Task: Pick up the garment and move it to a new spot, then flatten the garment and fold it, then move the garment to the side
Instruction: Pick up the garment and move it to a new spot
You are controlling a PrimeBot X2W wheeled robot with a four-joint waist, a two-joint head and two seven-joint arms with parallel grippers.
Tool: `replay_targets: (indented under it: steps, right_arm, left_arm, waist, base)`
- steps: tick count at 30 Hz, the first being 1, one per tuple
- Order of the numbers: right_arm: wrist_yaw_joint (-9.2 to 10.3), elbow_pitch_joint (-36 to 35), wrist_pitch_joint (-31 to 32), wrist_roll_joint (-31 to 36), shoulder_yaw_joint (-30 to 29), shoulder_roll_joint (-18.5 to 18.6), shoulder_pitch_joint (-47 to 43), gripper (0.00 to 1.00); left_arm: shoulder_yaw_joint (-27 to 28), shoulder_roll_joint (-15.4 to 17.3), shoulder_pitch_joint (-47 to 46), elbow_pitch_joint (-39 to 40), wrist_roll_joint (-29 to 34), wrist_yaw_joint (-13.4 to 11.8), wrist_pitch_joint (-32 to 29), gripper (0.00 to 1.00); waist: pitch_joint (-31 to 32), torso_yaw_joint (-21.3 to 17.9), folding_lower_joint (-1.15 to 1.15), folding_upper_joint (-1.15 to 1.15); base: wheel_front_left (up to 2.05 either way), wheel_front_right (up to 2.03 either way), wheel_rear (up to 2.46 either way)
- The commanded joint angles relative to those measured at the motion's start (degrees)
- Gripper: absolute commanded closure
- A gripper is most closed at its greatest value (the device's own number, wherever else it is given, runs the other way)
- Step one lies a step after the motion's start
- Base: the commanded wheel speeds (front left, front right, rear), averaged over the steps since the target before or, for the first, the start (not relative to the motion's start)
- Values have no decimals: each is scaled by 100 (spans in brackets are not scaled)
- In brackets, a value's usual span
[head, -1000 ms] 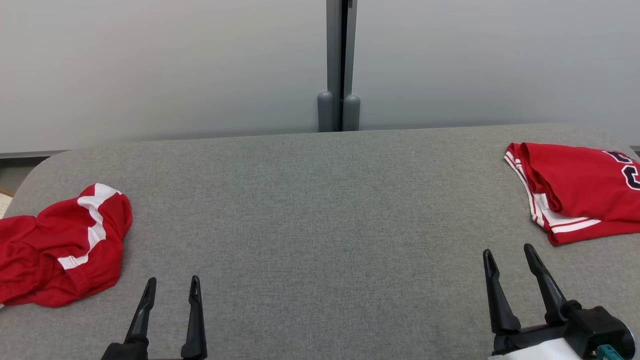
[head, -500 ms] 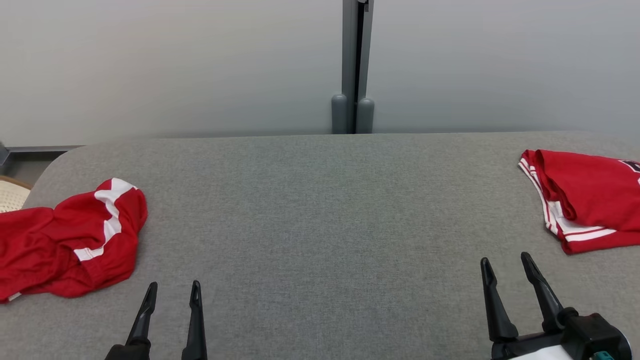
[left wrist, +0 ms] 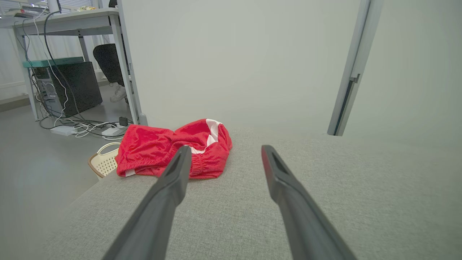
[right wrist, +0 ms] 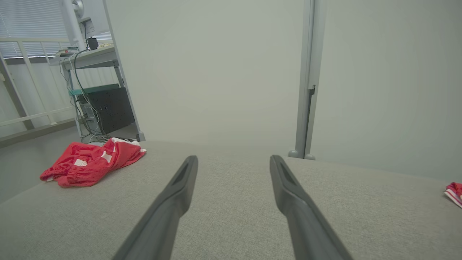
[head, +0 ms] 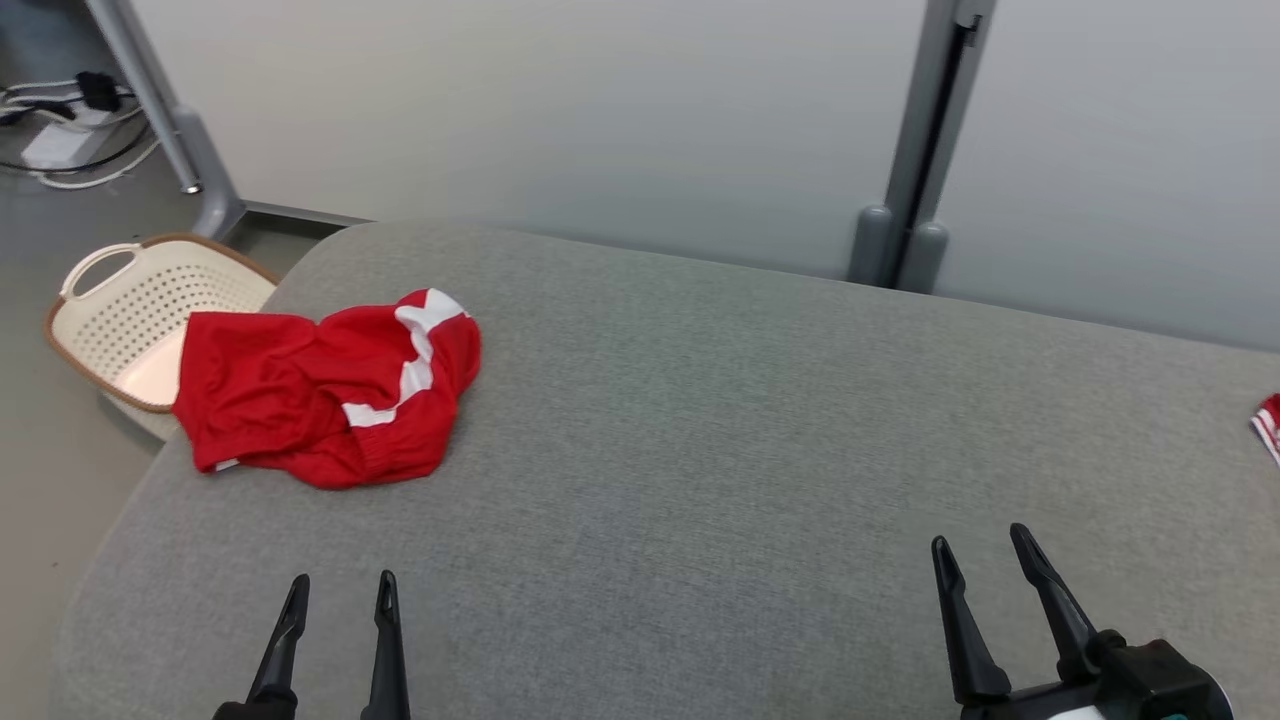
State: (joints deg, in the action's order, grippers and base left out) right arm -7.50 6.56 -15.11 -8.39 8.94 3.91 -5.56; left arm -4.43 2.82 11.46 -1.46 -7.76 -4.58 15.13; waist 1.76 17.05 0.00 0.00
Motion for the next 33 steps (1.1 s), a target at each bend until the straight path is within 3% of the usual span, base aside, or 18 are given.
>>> replay_targets:
  steps: [1,6,17,20,25,26,29,33]
  right_arm:
    - [3,4,-3,-40,2,-1,-40,0]
    - [3,14,-3,-54,15,-11,-44,0]
    - [3,109,-3,-116,394,172,400,0]
    - [3,102,-3,-106,422,280,477,0]
    - [3,79,-3,-39,420,534,607,0]
    - [3,34,-3,-20,328,636,650,0]
    - [3,-84,-3,67,236,783,708,0]
    - [4,-186,-3,110,136,1048,898,0]
  left_arm:
    - [12,19,28,25,-26,-5,0,0]
    - [42,17,111,59,-18,-38,0,0]
    - [166,19,10,413,-270,-336,0,0]
    - [239,17,-286,420,-285,-307,0,0]
    - [471,14,-1348,19,-228,85,-1,0]
    - [562,19,-1924,-323,-175,315,-1,0]
    - [584,96,-2863,-1058,-188,669,0,0]
    - [558,245,-4107,-2188,-204,902,-1,0]
  waist:
    - [36,517,0,0]
    - [64,1025,0,0]
    - [-336,1235,0,0]
    - [-508,1253,0,0]
    - [-905,1253,0,0]
    - [-1099,1241,0,0]
    - [-1465,1175,0,0]
    - [-2054,979,0,0]
  base:
    - [0,0,0]
    - [0,0,0]
    - [0,0,0]
    - [0,0,0]
    - [0,0,0]
    - [0,0,0]
    - [0,0,0]
    - [0,0,0]
